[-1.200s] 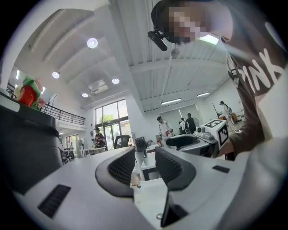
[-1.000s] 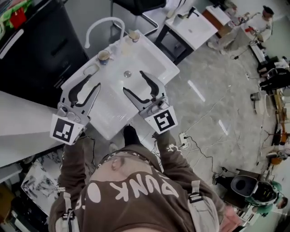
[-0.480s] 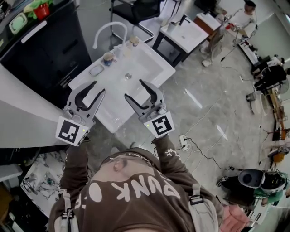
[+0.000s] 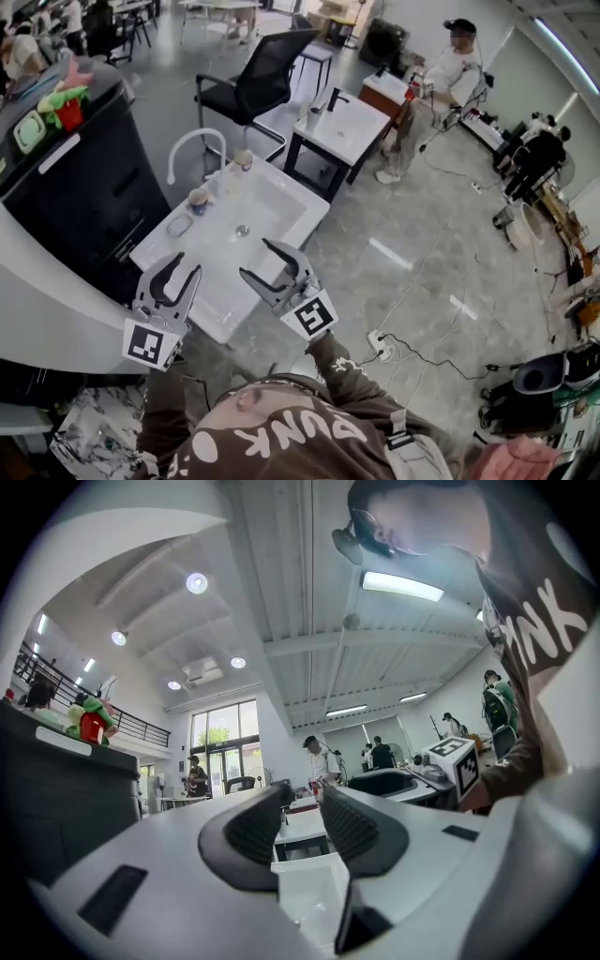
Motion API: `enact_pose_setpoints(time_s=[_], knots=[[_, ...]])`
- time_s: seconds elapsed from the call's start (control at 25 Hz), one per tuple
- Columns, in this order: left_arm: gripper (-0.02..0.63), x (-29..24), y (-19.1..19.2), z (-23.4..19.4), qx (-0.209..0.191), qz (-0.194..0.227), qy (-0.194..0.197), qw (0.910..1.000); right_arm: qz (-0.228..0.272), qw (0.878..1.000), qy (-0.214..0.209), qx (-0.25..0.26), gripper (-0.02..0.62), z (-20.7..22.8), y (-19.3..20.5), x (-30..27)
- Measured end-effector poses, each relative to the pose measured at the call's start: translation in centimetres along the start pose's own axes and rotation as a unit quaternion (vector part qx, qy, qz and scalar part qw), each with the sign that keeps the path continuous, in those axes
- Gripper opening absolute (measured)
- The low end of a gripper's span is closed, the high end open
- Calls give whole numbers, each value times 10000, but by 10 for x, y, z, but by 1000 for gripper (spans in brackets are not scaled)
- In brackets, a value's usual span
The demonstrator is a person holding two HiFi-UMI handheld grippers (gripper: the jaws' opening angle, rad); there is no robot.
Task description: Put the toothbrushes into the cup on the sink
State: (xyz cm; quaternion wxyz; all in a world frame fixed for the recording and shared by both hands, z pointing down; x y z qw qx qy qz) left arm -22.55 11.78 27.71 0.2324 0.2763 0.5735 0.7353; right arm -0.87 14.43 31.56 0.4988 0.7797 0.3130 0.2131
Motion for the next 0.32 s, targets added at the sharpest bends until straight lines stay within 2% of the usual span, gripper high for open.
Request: enact_pose_setpoints(time_s=[0.16, 0.32], knots=[[130, -4, -20, 8, -219, 49, -16, 9997, 145, 9998, 52, -131, 261, 6, -15, 10], [130, -8, -31, 28, -217, 145, -25, 9997, 362, 9992, 105, -129, 258, 11, -25, 30]])
Point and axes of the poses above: the fingertips, and each gripper's own axes: x backward along the fingers, z to its right, y out of its underside, the point moved 8 cm from there along x, backward along the fingers, and after that the axes turned 8 degrees about -y, right-handed, at the moved point
